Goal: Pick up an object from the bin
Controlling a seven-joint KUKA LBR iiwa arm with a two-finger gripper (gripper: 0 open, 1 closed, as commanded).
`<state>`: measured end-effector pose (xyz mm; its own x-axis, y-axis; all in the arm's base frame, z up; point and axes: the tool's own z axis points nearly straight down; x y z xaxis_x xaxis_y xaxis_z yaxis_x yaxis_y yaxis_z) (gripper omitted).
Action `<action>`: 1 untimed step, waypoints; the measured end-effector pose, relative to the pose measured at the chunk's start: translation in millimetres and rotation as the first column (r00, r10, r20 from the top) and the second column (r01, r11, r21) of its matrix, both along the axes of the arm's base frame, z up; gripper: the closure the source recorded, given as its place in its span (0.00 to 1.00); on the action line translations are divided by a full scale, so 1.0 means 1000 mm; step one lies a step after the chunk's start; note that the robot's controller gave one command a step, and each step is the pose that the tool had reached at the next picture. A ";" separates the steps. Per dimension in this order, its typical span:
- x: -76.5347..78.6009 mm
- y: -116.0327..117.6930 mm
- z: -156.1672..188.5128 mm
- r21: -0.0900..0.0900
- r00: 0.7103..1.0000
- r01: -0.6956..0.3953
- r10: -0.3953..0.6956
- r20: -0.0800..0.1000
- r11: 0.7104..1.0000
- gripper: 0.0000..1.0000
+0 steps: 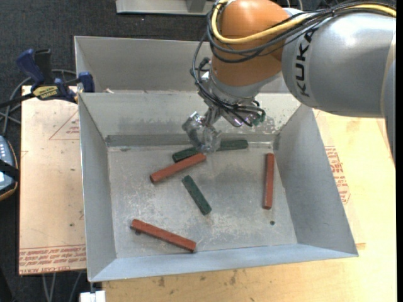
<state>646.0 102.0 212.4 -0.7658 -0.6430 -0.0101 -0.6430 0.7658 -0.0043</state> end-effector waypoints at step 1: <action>-0.001 -0.001 -0.004 0.000 1.000 0.002 -0.002 -0.007 1.000 0.00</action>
Offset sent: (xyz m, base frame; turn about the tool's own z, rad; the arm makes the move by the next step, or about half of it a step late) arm 0.0000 0.0000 0.0000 0.0000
